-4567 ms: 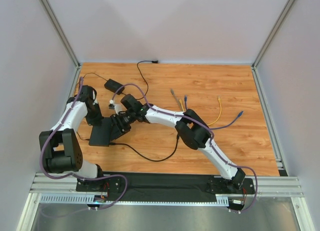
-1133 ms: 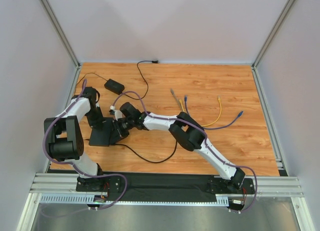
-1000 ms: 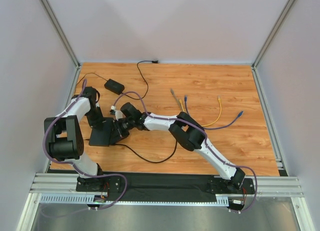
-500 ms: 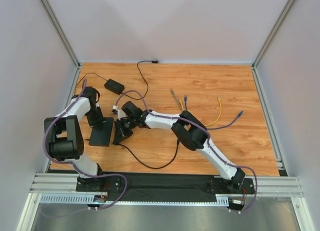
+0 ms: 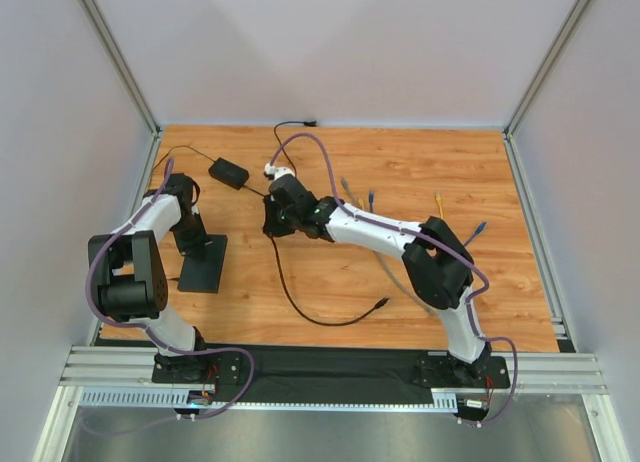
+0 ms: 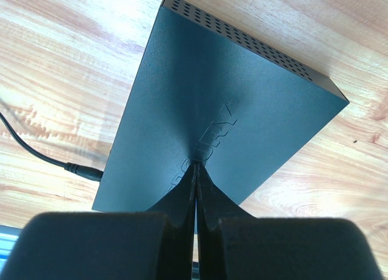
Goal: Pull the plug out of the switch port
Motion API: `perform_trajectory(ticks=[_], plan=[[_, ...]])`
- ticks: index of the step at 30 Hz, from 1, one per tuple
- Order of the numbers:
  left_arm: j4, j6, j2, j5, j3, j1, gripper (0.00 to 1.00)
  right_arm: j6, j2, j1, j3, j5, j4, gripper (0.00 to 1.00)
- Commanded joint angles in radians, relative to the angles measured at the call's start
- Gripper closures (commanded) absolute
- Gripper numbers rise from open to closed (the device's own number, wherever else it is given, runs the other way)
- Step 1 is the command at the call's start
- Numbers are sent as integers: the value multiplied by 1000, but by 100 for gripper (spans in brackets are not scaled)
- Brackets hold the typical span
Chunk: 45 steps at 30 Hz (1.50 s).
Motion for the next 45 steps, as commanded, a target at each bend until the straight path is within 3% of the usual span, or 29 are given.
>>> perform_trajectory(ticks=[1, 6, 11, 16, 19, 20, 23, 26, 30, 34, 40, 45], plan=[[55, -6, 45, -25, -54, -3, 100, -72, 34, -86, 66, 222, 15, 100], [64, 1, 14, -5, -59, -6, 100, -256, 103, -219, 126, 259, -7, 100], [67, -6, -27, -16, -65, -12, 100, -309, 178, -328, 170, 204, 44, 100], [69, -6, -84, -51, -68, -12, 100, -379, 234, -335, 243, 250, -5, 98], [56, -24, -125, -102, -56, -9, 100, -364, 234, -344, 249, 262, -34, 65], [44, -33, -139, -124, -56, -4, 100, -355, 232, -344, 253, 265, -42, 48], [29, -79, -222, -102, -73, 49, 100, -326, 171, -339, 202, 253, -19, 33], [23, -168, -299, -18, -107, 149, 100, -315, 57, -313, 76, 238, 73, 29], [21, -271, -354, 15, -165, 243, 100, -312, -58, -246, -36, 74, 165, 29], [27, -335, -408, -33, -225, 309, 100, -297, -55, -148, -18, -173, 182, 35], [44, -335, -373, -91, -240, 326, 100, -183, 48, -48, 75, -278, 176, 54], [43, -328, -319, -137, -193, 327, 100, -154, 163, 12, 199, -288, 124, 62]])
